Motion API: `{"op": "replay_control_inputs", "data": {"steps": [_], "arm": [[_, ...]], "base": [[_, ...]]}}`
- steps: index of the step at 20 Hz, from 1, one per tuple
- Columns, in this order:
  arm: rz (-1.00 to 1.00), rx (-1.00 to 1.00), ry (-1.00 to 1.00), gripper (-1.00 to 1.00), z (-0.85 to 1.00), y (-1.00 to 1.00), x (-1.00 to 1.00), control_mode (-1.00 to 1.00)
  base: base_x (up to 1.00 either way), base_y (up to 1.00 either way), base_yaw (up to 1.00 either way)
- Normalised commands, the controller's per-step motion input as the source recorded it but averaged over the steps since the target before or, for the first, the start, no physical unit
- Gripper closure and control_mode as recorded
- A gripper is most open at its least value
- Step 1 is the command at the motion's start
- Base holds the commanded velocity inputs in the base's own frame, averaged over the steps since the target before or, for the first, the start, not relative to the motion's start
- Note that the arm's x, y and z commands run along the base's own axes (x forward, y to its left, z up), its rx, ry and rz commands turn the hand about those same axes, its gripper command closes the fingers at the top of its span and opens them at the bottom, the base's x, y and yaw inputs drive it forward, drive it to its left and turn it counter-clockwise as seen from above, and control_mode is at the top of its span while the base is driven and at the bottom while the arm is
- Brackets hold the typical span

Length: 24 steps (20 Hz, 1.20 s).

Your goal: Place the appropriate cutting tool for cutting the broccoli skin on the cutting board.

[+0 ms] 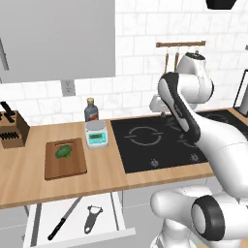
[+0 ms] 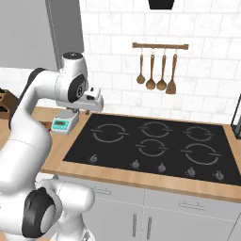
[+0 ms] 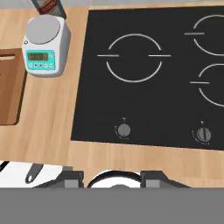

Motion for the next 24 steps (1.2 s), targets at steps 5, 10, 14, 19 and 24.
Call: {"op": "replay_control_inputs", "data": {"steps": [5,10,14,19,24], "arm": [[0.03,0.00,-0.14,-1.00,-0.17,0.00,-0.68,-1.00],[0.01,-0.10,0.01,-1.00,-0.80,0.76,-1.00,-1.00],[-0.02,-0.27,0.16,-1.00,-0.99,1.00,-0.58,-1.00],[-0.06,-0.23,0.21,-1.00,-0.75,1.00,-0.04,-1.00],[-0.03,-0.12,0.10,-1.00,-0.70,0.74,-0.42,-1.00]], "base": [[0.00,0.00,0.00],[0.00,0.00,0.00],[0.00,0.00,0.00],[0.00,0.00,0.00],[0.00,0.00,0.00]]}}
